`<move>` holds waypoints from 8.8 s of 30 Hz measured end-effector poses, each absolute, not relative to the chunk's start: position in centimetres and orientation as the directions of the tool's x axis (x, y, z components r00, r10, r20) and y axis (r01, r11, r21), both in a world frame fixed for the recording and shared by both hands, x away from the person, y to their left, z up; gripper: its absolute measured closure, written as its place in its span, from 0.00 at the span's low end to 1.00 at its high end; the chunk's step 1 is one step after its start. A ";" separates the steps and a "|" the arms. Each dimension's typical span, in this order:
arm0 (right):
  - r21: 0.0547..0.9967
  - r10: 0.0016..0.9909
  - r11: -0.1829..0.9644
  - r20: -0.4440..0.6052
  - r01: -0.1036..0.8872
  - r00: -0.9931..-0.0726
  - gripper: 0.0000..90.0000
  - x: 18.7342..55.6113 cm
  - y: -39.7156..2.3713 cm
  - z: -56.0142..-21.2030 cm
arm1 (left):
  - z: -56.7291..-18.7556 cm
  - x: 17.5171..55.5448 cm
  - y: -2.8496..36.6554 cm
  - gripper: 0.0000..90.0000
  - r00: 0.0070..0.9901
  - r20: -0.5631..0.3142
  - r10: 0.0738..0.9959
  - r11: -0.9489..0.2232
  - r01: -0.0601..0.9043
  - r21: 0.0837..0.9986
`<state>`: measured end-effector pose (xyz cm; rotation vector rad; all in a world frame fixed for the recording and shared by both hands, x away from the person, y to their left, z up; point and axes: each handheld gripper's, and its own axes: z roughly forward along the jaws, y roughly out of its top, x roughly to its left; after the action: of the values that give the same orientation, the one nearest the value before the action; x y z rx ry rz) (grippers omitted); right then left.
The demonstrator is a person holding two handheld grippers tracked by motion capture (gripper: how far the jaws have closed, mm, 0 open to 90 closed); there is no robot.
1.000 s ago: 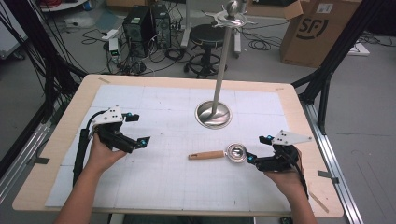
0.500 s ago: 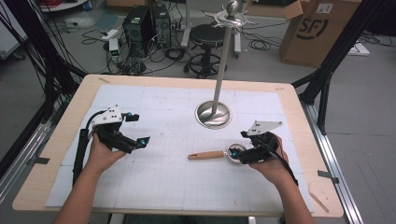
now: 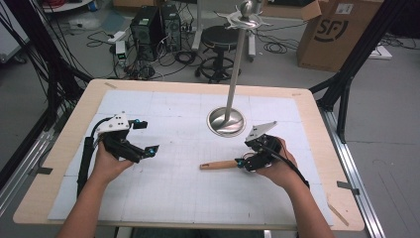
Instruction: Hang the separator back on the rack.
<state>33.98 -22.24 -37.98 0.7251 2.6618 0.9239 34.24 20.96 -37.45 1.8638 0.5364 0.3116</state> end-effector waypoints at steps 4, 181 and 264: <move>0.605 0.506 0.705 -0.062 0.370 -0.860 0.28 34.4 -21.7 -38.2 | -37.5 34.3 21.0 0.02 0.862 -0.051 0.504 -0.277 0.218 0.936; 0.965 0.704 0.245 -0.115 0.088 -0.701 0.77 35.6 -28.6 -22.3 | -37.4 34.2 20.8 0.02 0.879 -0.051 0.474 -0.269 0.200 0.942; 0.959 0.702 0.208 -0.010 0.192 -0.712 0.76 41.8 -26.7 -23.0 | -37.6 34.0 21.6 0.02 0.868 -0.051 0.493 -0.271 0.209 0.940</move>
<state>41.79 -26.75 -23.03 0.8285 2.0413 1.5192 34.04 21.63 -37.64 1.8538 0.5254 0.2983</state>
